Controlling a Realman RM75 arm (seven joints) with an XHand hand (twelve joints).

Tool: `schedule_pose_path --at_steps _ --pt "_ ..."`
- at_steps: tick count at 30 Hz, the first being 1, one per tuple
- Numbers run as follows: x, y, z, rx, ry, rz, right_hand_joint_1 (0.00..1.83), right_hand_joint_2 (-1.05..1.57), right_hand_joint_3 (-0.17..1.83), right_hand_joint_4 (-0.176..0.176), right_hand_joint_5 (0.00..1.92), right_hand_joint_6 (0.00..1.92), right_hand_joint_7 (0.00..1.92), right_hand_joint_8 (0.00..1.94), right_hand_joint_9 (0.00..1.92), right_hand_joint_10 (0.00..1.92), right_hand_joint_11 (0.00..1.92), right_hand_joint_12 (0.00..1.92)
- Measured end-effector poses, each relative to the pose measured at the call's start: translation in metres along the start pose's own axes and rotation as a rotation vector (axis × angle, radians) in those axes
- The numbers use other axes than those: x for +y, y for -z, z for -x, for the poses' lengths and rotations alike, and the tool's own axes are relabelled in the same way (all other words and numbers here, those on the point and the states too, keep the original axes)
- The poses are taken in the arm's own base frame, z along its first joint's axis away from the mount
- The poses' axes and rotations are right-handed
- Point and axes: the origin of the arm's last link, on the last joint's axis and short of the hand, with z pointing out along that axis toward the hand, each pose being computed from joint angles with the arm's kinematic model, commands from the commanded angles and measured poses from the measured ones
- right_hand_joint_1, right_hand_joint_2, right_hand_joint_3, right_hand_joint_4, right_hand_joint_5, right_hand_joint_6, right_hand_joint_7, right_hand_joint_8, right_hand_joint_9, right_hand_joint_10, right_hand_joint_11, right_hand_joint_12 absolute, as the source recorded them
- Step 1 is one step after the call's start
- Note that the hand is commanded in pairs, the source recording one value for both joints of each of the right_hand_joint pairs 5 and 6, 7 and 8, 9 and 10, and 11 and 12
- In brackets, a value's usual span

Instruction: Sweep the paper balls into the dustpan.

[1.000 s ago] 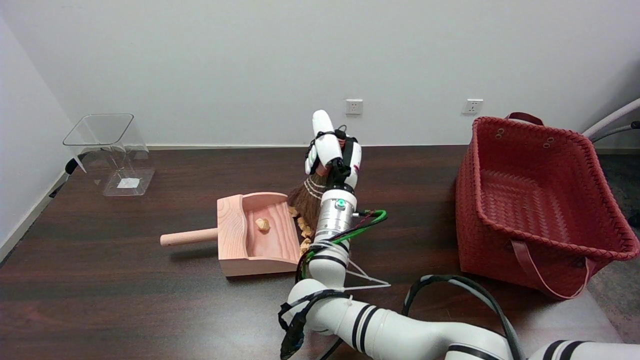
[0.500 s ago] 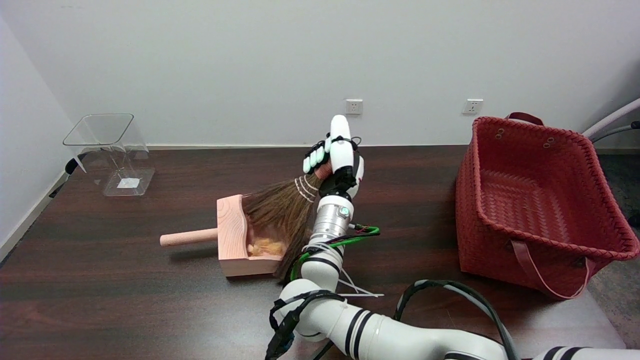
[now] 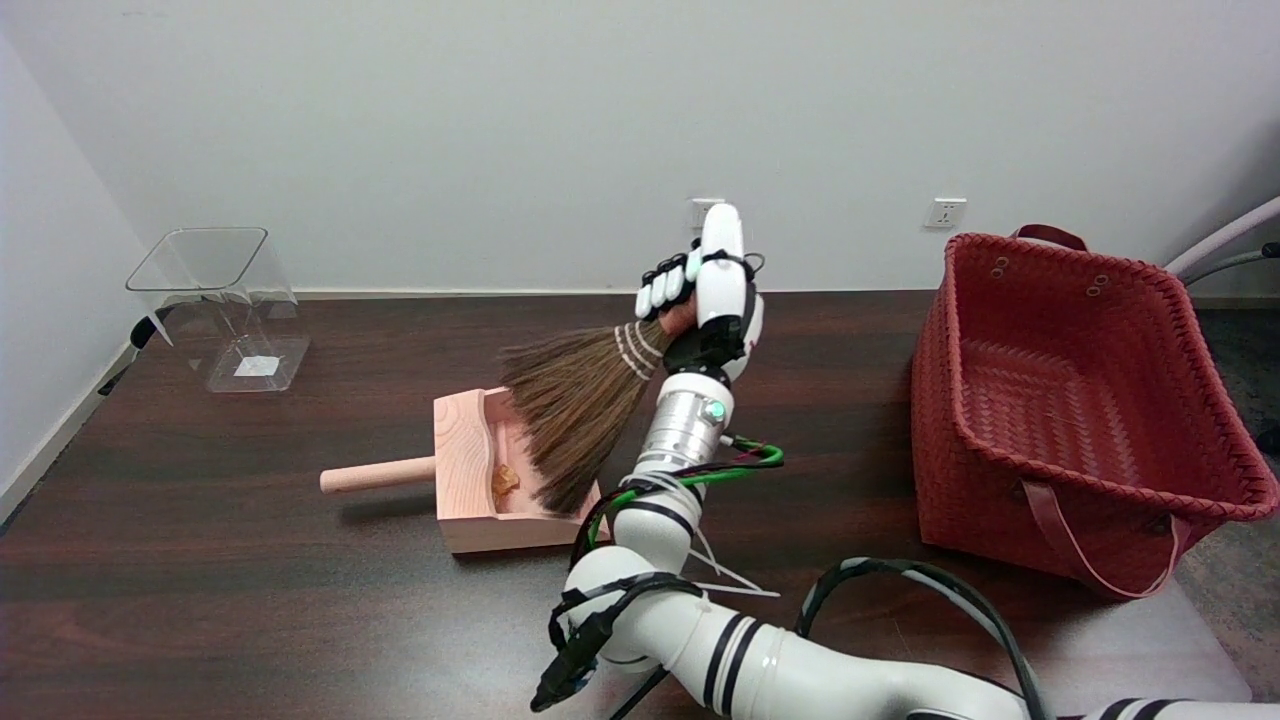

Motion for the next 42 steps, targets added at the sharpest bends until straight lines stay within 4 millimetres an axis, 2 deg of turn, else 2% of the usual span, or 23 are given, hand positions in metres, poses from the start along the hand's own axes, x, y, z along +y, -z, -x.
schedule_pose_path --at_steps 9,21,30,42 --pt "-0.023 -0.002 -0.003 -0.009 0.044 -0.073 0.51 1.57 -0.17 0.000 1.92 1.92 1.92 1.92 1.92 1.92 1.92 1.92" --pt "-0.037 -0.009 -0.003 -0.073 0.145 -0.097 0.56 1.57 -0.17 0.000 1.92 1.92 1.92 1.92 1.92 1.92 1.92 1.92" --pt "-0.044 -0.014 0.005 -0.157 0.349 -0.122 0.61 1.57 -0.17 0.000 1.92 1.92 1.92 1.92 1.92 1.92 1.92 1.92" --pt "-0.056 -0.011 0.019 -0.268 0.694 -0.268 0.66 1.57 -0.17 0.000 1.92 1.92 1.92 1.92 1.92 1.92 1.92 1.92"
